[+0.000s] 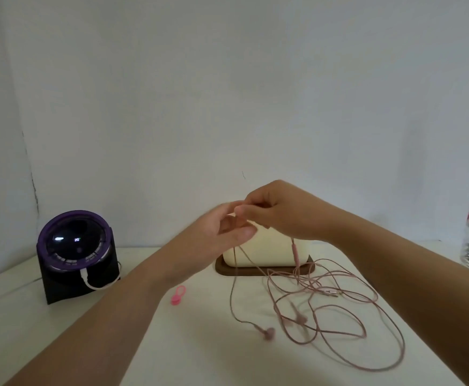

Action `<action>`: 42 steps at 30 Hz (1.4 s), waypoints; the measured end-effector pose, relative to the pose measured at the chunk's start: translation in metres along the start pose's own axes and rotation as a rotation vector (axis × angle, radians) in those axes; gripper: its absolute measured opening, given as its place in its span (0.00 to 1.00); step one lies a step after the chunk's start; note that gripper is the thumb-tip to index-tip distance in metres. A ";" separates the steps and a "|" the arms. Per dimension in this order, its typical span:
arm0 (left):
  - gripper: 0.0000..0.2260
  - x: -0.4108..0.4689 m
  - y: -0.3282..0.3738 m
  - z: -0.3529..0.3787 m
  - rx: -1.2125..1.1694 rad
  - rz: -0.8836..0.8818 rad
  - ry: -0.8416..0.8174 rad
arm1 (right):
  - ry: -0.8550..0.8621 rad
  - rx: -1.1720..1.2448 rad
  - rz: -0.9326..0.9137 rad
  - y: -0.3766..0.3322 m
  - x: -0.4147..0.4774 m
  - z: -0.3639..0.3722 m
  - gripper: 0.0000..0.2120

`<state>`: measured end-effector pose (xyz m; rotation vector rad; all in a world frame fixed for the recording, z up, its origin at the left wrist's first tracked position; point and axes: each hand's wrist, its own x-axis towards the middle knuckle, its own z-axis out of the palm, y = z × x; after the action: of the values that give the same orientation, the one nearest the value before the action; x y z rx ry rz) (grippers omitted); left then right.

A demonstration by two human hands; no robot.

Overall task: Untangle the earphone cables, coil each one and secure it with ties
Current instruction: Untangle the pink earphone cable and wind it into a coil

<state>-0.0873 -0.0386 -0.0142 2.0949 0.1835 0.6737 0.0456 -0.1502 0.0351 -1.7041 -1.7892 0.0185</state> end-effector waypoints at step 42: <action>0.45 0.013 -0.028 0.041 0.095 -0.109 -0.014 | -0.069 0.514 0.346 0.024 0.024 -0.006 0.27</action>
<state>-0.0511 -0.0470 -0.0503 2.1628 0.3247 0.5948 0.0715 -0.1270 0.0398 -1.6120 -1.3560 0.6367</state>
